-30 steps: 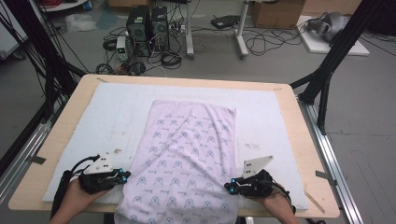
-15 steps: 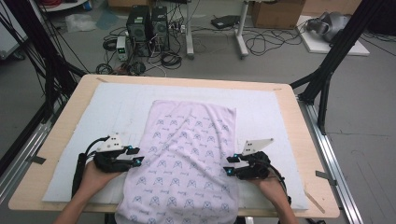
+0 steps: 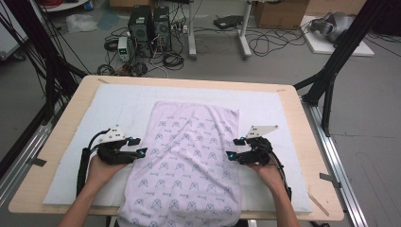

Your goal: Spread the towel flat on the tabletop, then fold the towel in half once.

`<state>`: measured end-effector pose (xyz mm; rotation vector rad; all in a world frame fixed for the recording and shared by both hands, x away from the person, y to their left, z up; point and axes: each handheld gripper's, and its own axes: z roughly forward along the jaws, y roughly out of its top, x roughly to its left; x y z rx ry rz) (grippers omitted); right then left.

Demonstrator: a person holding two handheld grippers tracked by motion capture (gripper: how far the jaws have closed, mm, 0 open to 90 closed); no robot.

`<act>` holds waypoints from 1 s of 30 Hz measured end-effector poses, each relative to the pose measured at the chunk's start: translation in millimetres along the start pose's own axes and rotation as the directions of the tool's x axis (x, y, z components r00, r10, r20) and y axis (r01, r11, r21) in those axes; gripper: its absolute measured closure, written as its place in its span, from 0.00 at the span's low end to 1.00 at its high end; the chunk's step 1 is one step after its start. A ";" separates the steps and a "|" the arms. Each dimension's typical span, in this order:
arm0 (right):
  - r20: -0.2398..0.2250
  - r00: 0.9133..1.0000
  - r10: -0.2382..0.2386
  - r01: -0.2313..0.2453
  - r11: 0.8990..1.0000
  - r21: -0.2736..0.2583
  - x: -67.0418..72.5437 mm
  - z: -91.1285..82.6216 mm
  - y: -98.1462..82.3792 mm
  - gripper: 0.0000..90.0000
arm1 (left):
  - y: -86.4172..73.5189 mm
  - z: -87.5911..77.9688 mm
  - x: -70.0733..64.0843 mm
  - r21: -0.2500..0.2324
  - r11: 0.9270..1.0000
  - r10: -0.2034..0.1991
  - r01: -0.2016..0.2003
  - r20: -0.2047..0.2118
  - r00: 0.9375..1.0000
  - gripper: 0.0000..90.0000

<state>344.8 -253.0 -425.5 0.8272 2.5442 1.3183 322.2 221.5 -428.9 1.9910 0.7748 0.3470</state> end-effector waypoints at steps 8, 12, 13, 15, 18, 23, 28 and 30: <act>0.021 1.000 0.005 -0.005 1.000 0.003 0.3 2.2 1.5 0.34 | -0.2 1.1 -1.0 0.016 1.000 0.008 -0.008 0.001 1.000 0.51; 0.025 1.000 -0.015 0.014 1.000 0.014 3.9 4.5 2.6 0.33 | 0.0 1.1 -1.5 0.020 1.000 0.013 -0.013 0.006 1.000 0.51; 0.027 0.999 -0.019 0.019 1.000 0.017 4.5 5.2 2.7 0.33 | 0.0 1.0 -1.5 0.020 1.000 0.013 -0.013 0.006 1.000 0.51; 0.022 1.000 -0.021 0.020 1.000 0.022 5.6 6.1 2.8 0.33 | 0.0 0.7 -1.5 0.023 1.000 0.013 -0.013 0.005 1.000 0.50; 0.018 1.000 -0.021 0.020 1.000 0.023 6.5 6.3 3.0 0.33 | -0.1 0.6 -1.3 0.025 1.000 0.012 -0.013 0.005 1.000 0.50; 0.014 1.000 -0.026 0.026 0.999 0.030 7.2 7.2 2.9 0.33 | 0.5 2.2 -1.4 0.040 0.999 0.020 -0.021 0.007 1.000 0.50; 0.016 0.999 -0.035 0.035 0.999 0.027 7.4 7.1 3.0 0.33 | 0.6 2.9 -1.5 0.045 0.999 0.026 -0.027 0.012 1.000 0.50; 0.019 0.999 -0.033 0.032 0.999 0.028 7.8 6.8 3.2 0.33 | 0.7 2.6 -1.3 0.044 0.999 0.024 -0.025 0.011 1.000 0.50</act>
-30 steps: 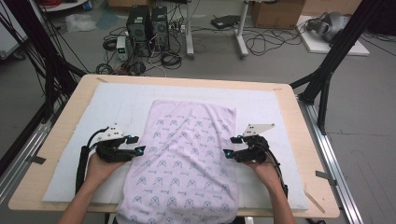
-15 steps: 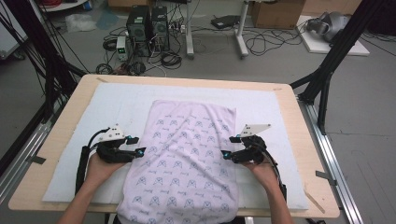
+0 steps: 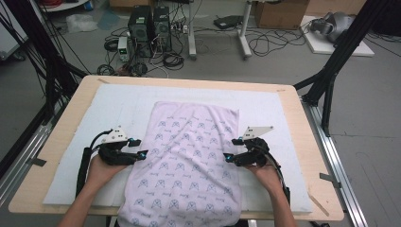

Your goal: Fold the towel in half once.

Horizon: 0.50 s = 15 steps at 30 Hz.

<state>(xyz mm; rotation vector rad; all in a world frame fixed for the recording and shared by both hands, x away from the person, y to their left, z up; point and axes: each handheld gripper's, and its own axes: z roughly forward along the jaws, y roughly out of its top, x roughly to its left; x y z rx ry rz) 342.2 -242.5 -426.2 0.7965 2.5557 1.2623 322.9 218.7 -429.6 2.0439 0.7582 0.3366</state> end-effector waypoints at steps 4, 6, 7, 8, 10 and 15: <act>0.003 1.000 -0.007 0.007 1.000 0.005 1.1 0.2 0.3 0.32 | 0.1 -0.3 -0.4 -0.002 1.000 0.001 -0.001 0.004 1.000 0.50; 0.000 1.000 -0.010 0.010 1.000 0.003 1.7 0.7 0.5 0.32 | 0.2 -0.5 -0.8 0.003 1.000 0.004 -0.004 0.002 1.000 0.50; 0.001 1.000 -0.012 0.012 1.000 0.002 1.7 1.2 0.5 0.32 | 0.2 0.0 -1.0 0.003 1.000 0.002 -0.002 0.004 1.000 0.50; 0.004 1.000 -0.014 0.014 1.000 0.005 2.0 1.3 0.7 0.32 | 0.3 0.3 -1.0 0.008 1.000 0.005 -0.005 0.002 1.000 0.51; 0.005 1.000 -0.018 0.018 1.000 0.003 1.3 1.7 0.7 0.33 | 0.7 0.4 -0.7 0.017 1.000 0.008 -0.008 -0.008 1.000 0.51; -0.003 1.000 0.006 -0.006 1.000 -0.025 -6.7 -2.4 3.4 0.35 | 9.2 -0.3 4.7 0.032 0.999 0.015 -0.014 -0.033 0.999 0.55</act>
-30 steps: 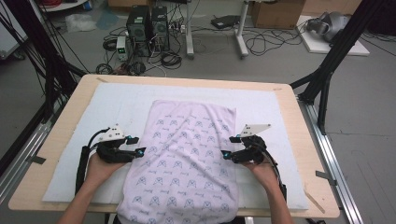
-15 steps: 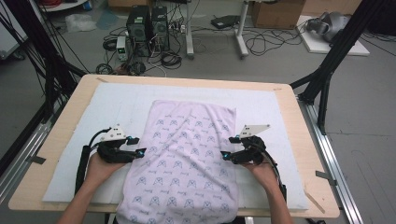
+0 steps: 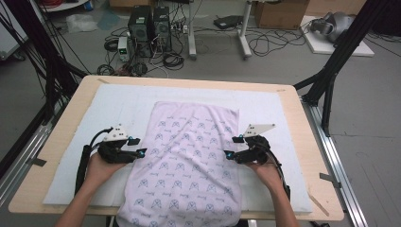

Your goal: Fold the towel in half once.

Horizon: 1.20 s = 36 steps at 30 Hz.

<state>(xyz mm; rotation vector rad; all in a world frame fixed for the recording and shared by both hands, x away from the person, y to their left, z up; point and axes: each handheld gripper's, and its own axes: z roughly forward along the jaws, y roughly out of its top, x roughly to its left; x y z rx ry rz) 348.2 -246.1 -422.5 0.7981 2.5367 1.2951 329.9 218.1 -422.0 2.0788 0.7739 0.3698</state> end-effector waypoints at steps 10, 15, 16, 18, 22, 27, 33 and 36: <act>0.049 0.999 0.022 -0.025 0.998 0.055 -43.3 8.2 21.8 0.39 | 44.5 32.3 42.8 0.043 0.999 -0.016 0.016 0.019 1.000 0.60; 0.076 0.997 0.015 -0.021 0.997 0.073 -65.2 6.1 45.9 0.40 | 76.4 45.8 60.4 0.069 0.998 0.002 -0.003 0.012 1.000 0.61; 0.083 0.996 0.015 -0.020 0.998 0.061 -69.3 6.0 50.6 0.41 | 81.5 49.5 63.4 0.077 0.997 0.008 -0.009 0.011 1.000 0.61; 0.104 0.994 0.019 -0.023 0.999 0.038 -76.5 7.8 58.3 0.45 | 86.7 58.4 69.3 0.082 0.997 0.002 -0.002 -0.002 1.000 0.62; 0.148 0.989 0.011 -0.018 0.999 0.048 -86.8 17.1 58.2 0.53 | 79.0 74.7 82.3 0.077 0.995 -0.056 0.059 -0.042 0.998 0.70; 0.150 0.986 0.076 -0.091 0.991 0.095 -99.5 29.5 45.1 0.54 | 66.9 90.1 90.7 0.142 0.984 -0.094 0.107 -0.096 0.991 0.69; 0.197 0.978 0.071 -0.100 0.985 0.143 -102.0 43.2 31.1 0.53 | 60.2 103.3 89.9 0.189 0.975 -0.095 0.120 -0.136 0.986 0.63; 0.198 0.976 0.095 -0.126 0.980 0.151 -103.9 47.7 25.4 0.59 | 60.2 102.5 91.5 0.183 0.974 -0.113 0.137 -0.133 0.985 0.74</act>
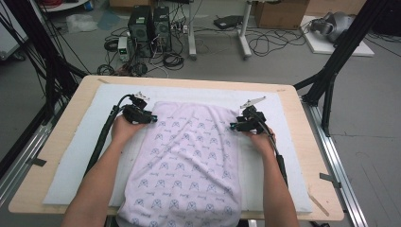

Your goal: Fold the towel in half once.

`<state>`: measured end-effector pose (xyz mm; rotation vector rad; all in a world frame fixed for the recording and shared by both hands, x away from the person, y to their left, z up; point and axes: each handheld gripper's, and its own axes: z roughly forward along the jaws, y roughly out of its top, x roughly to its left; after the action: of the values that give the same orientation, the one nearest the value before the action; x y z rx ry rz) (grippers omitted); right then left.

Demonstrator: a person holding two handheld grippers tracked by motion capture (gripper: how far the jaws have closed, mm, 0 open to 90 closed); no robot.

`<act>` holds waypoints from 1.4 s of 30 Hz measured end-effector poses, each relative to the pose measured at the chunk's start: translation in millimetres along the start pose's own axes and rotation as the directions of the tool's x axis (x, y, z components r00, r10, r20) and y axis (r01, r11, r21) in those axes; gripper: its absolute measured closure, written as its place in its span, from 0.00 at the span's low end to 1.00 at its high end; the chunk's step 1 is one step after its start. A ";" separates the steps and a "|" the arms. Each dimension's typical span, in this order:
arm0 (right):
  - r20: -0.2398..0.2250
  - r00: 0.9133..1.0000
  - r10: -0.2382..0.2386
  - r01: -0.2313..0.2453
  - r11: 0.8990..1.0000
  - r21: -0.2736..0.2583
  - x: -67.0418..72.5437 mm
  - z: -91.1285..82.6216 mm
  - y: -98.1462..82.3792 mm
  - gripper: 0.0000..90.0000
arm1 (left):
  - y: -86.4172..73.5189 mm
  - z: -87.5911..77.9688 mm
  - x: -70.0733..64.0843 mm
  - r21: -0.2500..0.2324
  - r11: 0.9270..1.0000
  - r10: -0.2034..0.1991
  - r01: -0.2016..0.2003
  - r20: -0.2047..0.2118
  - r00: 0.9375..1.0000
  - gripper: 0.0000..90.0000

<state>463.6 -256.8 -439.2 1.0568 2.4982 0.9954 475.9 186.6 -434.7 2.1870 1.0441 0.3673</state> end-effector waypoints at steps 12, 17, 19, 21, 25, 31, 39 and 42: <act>-0.055 0.998 0.027 -0.030 0.999 -0.045 4.7 -5.4 6.3 0.96 | 3.9 -17.7 2.8 -0.014 1.000 0.006 -0.006 -0.004 1.000 0.96; -0.028 1.000 -0.003 -0.001 0.990 -0.144 7.4 -30.6 23.8 0.96 | 9.5 -46.6 9.3 -0.113 0.994 -0.006 0.006 0.002 1.000 0.96; -0.043 0.999 0.017 -0.022 0.990 -0.138 6.3 -42.1 29.3 0.96 | 10.2 -58.5 11.7 -0.148 0.989 -0.015 0.018 0.017 1.000 0.96; -0.058 0.998 0.011 -0.020 0.988 -0.154 8.4 -54.9 33.5 0.96 | 10.0 -70.1 12.7 -0.180 0.983 -0.019 0.026 0.042 0.999 0.96; -0.107 0.994 -0.008 -0.014 0.980 -0.197 20.2 -78.2 35.2 0.96 | 6.6 -92.3 7.3 -0.226 0.974 0.021 -0.003 0.079 0.997 0.96; -0.152 0.987 -0.059 0.024 0.974 -0.226 47.5 -106.0 14.2 0.96 | -23.9 -120.5 -17.6 -0.260 0.962 0.118 -0.087 0.103 0.988 0.96; -0.225 0.969 -0.106 0.063 0.980 -0.190 95.6 -117.3 -48.5 0.94 | -102.5 -139.5 -56.6 -0.226 0.968 0.161 -0.111 0.220 0.962 0.96; -0.241 0.963 -0.119 0.080 0.983 -0.163 107.0 -114.2 -67.8 0.83 | -119.6 -136.8 -53.6 -0.175 0.981 0.125 -0.083 0.245 0.961 0.81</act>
<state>298.8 -271.6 -397.7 0.7945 2.5876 1.3382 303.1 261.5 -414.3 2.0806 0.7338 0.2023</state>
